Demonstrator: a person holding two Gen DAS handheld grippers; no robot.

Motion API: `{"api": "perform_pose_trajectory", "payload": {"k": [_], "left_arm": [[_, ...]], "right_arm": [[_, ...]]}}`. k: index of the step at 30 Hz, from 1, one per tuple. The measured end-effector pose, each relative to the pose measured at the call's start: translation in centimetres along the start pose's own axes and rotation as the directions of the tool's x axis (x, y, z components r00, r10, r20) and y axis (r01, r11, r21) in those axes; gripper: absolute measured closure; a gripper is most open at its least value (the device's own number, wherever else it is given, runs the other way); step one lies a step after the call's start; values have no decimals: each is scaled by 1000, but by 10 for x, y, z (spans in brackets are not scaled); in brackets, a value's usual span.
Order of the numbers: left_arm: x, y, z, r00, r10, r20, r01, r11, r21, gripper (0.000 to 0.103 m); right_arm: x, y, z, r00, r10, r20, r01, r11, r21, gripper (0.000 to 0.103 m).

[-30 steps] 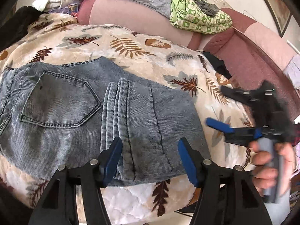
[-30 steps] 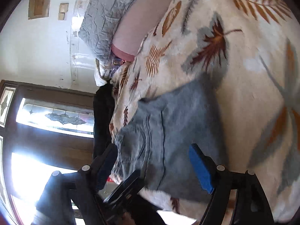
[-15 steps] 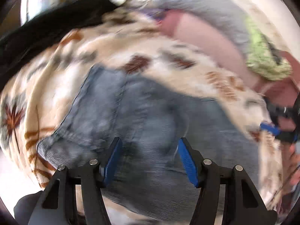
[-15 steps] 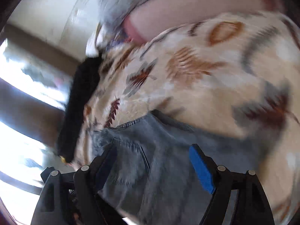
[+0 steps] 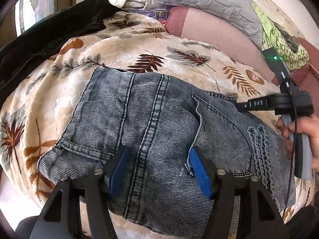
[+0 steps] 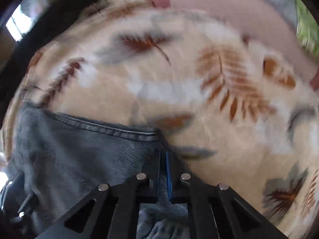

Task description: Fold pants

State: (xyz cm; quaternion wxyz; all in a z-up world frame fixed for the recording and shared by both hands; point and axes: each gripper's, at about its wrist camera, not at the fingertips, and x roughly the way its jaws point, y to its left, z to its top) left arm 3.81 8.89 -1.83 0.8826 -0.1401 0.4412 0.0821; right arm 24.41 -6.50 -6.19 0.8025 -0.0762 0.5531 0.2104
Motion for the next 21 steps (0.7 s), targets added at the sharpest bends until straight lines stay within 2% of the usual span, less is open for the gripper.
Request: {"api": "perform_pose_trajectory", "payload": {"k": [3, 6, 7, 8, 9, 10, 12, 14, 15, 16, 19, 21], "left_arm": [[0, 1, -1, 1000, -13, 5, 13, 1000, 4, 38], [0, 1, 0, 1000, -12, 5, 12, 1000, -4, 38], [0, 0, 0, 1000, -9, 6, 9, 1000, -4, 36], [0, 0, 1, 1000, -10, 7, 10, 1000, -3, 33], [0, -1, 0, 1000, -18, 11, 18, 1000, -3, 32], [0, -1, 0, 1000, -26, 18, 26, 1000, -3, 31], [-2, 1, -2, 999, -38, 32, 38, 999, -2, 30], [-8, 6, -3, 996, -67, 53, 68, 997, -26, 30], [-14, 13, -4, 993, -90, 73, 95, 993, -68, 30], [-20, 17, -3, 991, -100, 88, 108, 990, -93, 30], [-52, 41, -4, 974, -130, 187, 166, 968, -191, 30], [-69, 62, -8, 961, -166, 220, 224, 935, -273, 28]], "right_arm": [[-34, -1, -2, 995, 12, 98, -16, 999, 36, 96], [-54, 4, -3, 984, 111, 143, -121, 991, 61, 96], [-48, 7, -1, 983, 140, 116, -149, 987, 66, 91], [-30, 8, -3, 984, 170, 46, -173, 982, 74, 85], [-2, 5, -5, 981, 180, -78, -174, 981, 87, 66], [12, -1, -9, 974, 203, -100, -191, 975, 114, 67], [-7, -10, -8, 973, 226, -47, -213, 957, 196, 67], [-53, -10, -15, 976, 203, 79, -213, 965, 155, 59], [-76, -11, -24, 972, 194, 132, -212, 967, 138, 51], [-95, -11, -32, 967, 193, 166, -216, 968, 131, 38], [-142, -19, -77, 943, 208, 259, -243, 964, 110, 22], [-150, -22, -108, 932, 223, 286, -266, 957, 118, 21]]}}
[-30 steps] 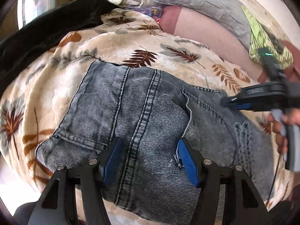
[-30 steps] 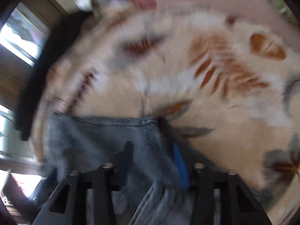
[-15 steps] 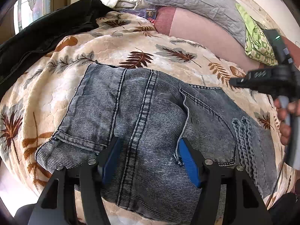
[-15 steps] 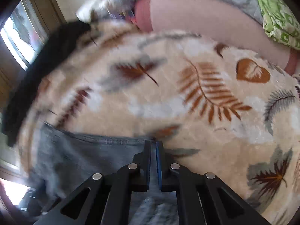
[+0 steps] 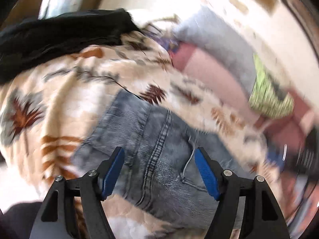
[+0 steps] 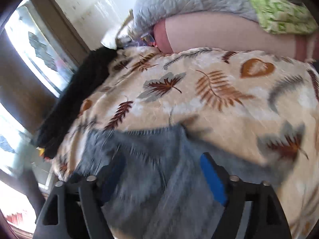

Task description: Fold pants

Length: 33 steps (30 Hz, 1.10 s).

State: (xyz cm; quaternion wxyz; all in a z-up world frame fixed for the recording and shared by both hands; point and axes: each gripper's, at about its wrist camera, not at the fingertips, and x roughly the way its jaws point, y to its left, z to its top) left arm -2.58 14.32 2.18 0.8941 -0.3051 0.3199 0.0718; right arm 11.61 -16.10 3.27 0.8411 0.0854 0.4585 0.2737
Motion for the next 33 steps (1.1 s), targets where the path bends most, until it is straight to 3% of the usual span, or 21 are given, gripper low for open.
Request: {"api": "perform_pose_trajectory", "payload": {"k": [2, 3, 5, 9, 12, 15, 17, 21, 24, 26, 28, 33], "left_arm": [[-15, 19, 1, 999, -35, -9, 34, 993, -113, 24], [-22, 33, -2, 998, -66, -21, 61, 978, -199, 24], [-24, 46, -8, 994, -101, -48, 83, 955, -284, 24], [-4, 51, -15, 981, -143, -135, 86, 930, -357, 24], [23, 57, -12, 970, -167, -179, 80, 907, -413, 24], [41, 64, -12, 971, -119, -206, 18, 901, -434, 24], [43, 65, -12, 973, -124, -197, 24, 896, -443, 24], [43, 61, -2, 985, -63, -162, -8, 916, -402, 24], [53, 60, 3, 986, -60, -154, -4, 923, -384, 25], [53, 60, 6, 988, -40, -148, -13, 939, -344, 57], [54, 62, 4, 989, 17, -146, -58, 958, -281, 75], [54, 64, -1, 992, 37, -120, -62, 976, -207, 79]], "right_arm": [[-13, -15, -28, 999, -11, 32, 10, 999, 32, 21], [-16, -26, -43, 999, -23, 47, 21, 998, 55, 21], [-19, -50, -63, 997, -33, 72, 25, 993, 112, 21], [-22, -84, -81, 994, 26, 109, -50, 972, 231, 21], [-31, -91, -81, 988, 65, 140, -98, 966, 241, 21], [-34, -91, -85, 987, 80, 142, -112, 966, 234, 21], [-33, -95, -90, 987, 80, 136, -112, 963, 243, 21], [-30, -99, -91, 987, 73, 140, -108, 959, 262, 21], [-34, -95, -90, 984, 60, 170, -102, 963, 250, 21], [-34, -90, -87, 985, 73, 156, -112, 959, 261, 21], [-33, -82, -80, 977, 163, 135, -196, 936, 291, 21], [14, -29, -39, 920, 391, -31, -359, 872, 332, 21]]}}
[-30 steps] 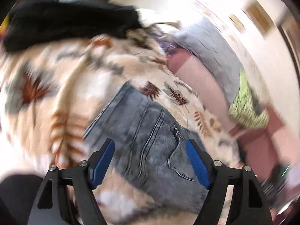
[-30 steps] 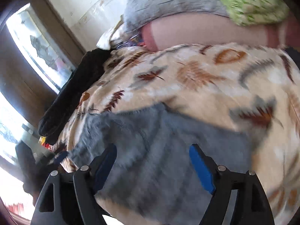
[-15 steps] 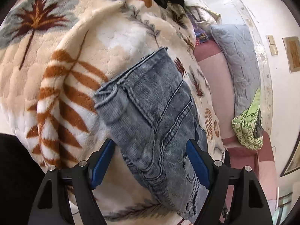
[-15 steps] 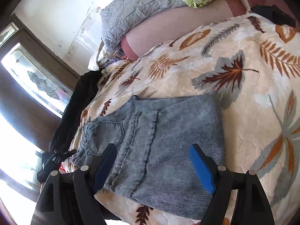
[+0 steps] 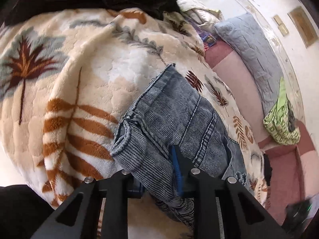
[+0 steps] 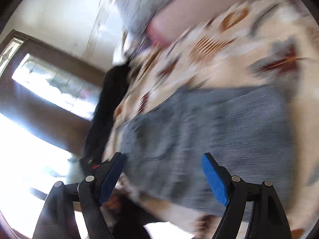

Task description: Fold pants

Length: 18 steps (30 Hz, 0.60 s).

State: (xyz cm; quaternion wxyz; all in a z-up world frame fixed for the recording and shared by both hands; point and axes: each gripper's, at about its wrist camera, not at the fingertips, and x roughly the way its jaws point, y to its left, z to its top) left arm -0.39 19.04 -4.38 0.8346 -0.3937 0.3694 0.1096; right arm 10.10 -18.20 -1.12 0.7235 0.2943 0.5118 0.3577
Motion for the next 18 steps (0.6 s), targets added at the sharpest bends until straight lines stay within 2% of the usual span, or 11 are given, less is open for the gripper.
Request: {"api": "perform_pose_trajectory", "payload": {"k": [3, 4, 7, 8, 10, 13, 15, 16, 17, 18], "left_arm": [[-1, 2, 0, 1000, -9, 4, 9, 1000, 10, 79], [0, 5, 1, 1000, -25, -4, 25, 1000, -6, 79], [1, 11, 3, 998, -58, -21, 57, 998, -40, 79], [1, 10, 3, 998, -57, -23, 56, 998, -38, 79], [1, 8, 3, 999, -40, -19, 39, 999, -19, 79], [1, 0, 1, 1000, -1, -10, 1, 1000, 20, 79], [1, -3, 0, 1000, 18, -5, -18, 999, 36, 78], [1, -3, 0, 1000, 22, -5, -22, 999, 37, 78], [1, -3, 0, 1000, 21, -6, -21, 999, 36, 78], [1, -3, 0, 1000, 22, -9, -21, 999, 38, 78]], "right_arm": [[57, 6, 22, 991, 30, -133, -21, 997, 71, 21], [78, 1, 29, 988, 28, -154, -11, 993, 114, 21], [134, -22, 31, 962, -56, -267, 106, 978, 179, 20], [133, -20, 32, 968, -65, -243, 112, 976, 189, 20], [124, -2, 36, 963, -76, -257, 116, 983, 143, 20], [110, 19, 41, 974, -91, -210, 112, 990, 90, 20], [115, 17, 41, 973, -113, -200, 129, 989, 69, 20], [127, 6, 36, 959, -164, -232, 185, 980, 72, 20], [139, -5, 31, 948, -177, -264, 205, 975, 84, 20], [138, -6, 29, 957, -178, -228, 198, 978, 68, 20]]}}
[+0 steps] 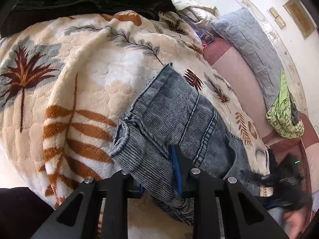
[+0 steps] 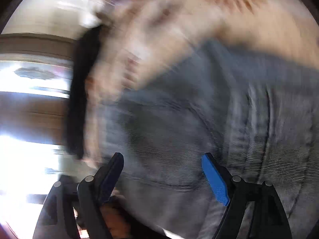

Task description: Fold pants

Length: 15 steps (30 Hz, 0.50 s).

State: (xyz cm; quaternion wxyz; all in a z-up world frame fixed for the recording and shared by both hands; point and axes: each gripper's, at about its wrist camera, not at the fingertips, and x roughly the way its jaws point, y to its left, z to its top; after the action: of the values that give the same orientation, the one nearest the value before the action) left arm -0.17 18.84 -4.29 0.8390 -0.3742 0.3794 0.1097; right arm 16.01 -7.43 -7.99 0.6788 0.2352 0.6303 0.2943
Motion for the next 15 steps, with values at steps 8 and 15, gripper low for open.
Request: {"api": "perform_pose_trajectory", "payload": {"k": [8, 15], "left_arm": [[0, -1, 0, 1000, 19, 6, -19, 1000, 24, 78], [0, -4, -2, 999, 39, 16, -39, 998, 43, 78]], "right_arm": [[-12, 31, -9, 999, -42, 20, 43, 996, -77, 20], [-8, 23, -12, 998, -70, -3, 70, 996, -58, 19]]}}
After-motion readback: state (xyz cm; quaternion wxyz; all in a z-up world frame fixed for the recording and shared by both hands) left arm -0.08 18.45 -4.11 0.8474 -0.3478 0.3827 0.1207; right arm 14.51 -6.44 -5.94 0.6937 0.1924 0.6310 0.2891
